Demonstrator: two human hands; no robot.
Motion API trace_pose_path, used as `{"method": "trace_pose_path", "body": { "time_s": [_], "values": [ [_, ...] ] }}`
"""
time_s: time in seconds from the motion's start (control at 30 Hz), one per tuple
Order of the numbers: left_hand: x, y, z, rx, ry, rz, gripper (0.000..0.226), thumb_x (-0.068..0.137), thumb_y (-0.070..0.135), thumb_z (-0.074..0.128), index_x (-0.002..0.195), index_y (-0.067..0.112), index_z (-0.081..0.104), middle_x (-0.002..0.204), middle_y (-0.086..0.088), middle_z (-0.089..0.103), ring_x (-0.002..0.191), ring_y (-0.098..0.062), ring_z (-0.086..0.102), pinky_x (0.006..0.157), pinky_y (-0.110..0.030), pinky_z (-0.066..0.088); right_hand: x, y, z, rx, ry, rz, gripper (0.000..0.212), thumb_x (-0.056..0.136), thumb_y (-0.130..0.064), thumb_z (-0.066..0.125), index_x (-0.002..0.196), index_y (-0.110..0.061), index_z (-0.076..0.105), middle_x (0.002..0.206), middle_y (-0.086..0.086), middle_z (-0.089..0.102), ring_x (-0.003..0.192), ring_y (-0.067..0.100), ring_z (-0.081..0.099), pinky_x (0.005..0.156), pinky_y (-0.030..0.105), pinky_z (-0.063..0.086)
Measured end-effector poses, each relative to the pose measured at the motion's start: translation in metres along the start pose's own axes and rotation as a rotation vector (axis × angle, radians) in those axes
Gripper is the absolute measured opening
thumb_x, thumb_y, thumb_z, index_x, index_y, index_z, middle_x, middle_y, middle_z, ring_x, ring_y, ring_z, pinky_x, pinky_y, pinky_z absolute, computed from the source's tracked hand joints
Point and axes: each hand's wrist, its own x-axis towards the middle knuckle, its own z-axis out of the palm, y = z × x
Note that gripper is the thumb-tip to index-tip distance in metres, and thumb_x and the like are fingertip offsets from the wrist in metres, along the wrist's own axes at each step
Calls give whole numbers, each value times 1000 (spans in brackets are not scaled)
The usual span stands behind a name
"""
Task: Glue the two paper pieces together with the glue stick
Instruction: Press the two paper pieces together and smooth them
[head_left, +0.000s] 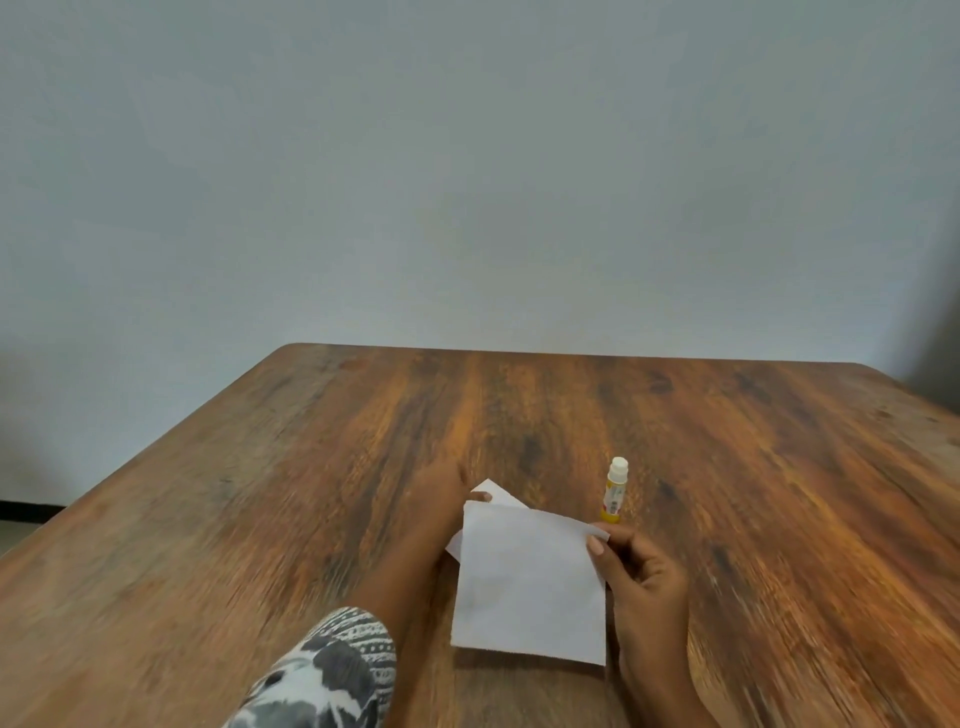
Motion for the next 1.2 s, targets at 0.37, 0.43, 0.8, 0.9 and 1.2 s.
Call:
{"method": "trace_pose_path", "body": {
  "time_s": [0.37, 0.43, 0.8, 0.9, 1.2],
  "values": [
    [12, 3, 13, 286, -34, -88, 16, 90, 18, 49, 100, 9, 58, 115, -15, 62, 110, -31, 53, 101, -45, 39, 6, 11, -11, 26, 0, 2, 25, 81, -5, 62, 70, -25, 70, 73, -9, 74, 65, 11, 69, 47, 19, 54],
    [7, 0, 9, 236, -30, -99, 12, 88, 16, 51, 93, 8, 59, 111, -16, 63, 106, -31, 55, 96, -42, 41, 7, 13, -12, 46, 3, 14, 22, 81, -4, 62, 73, -23, 68, 72, -9, 74, 63, 11, 69, 47, 21, 55],
    [-52, -10, -10, -947, 55, -116, 15, 84, -5, 55, 83, 1, 68, 80, -21, 72, 61, -31, 67, 53, -35, 54, 13, 6, 2, 125, -39, 45, 16, 78, 0, 64, 71, -13, 70, 70, 2, 74, 71, 26, 67, 64, 40, 55],
    [-63, -8, -14, -1062, 3, -91, 13, 86, 0, 57, 83, 1, 69, 78, -22, 72, 52, -26, 66, 47, -29, 51, 18, -3, 8, 106, -33, -1, 19, 77, 1, 65, 70, -17, 71, 73, 1, 74, 75, 27, 67, 65, 41, 55],
    [-70, -2, -24, -1065, -21, 13, 25, 86, -7, 52, 82, 8, 72, 74, -11, 76, 65, -28, 71, 54, -35, 56, 35, -20, 11, 69, -11, -51, 24, 75, 0, 68, 86, -21, 67, 76, 7, 68, 81, 29, 66, 74, 46, 55]
  ]
}}
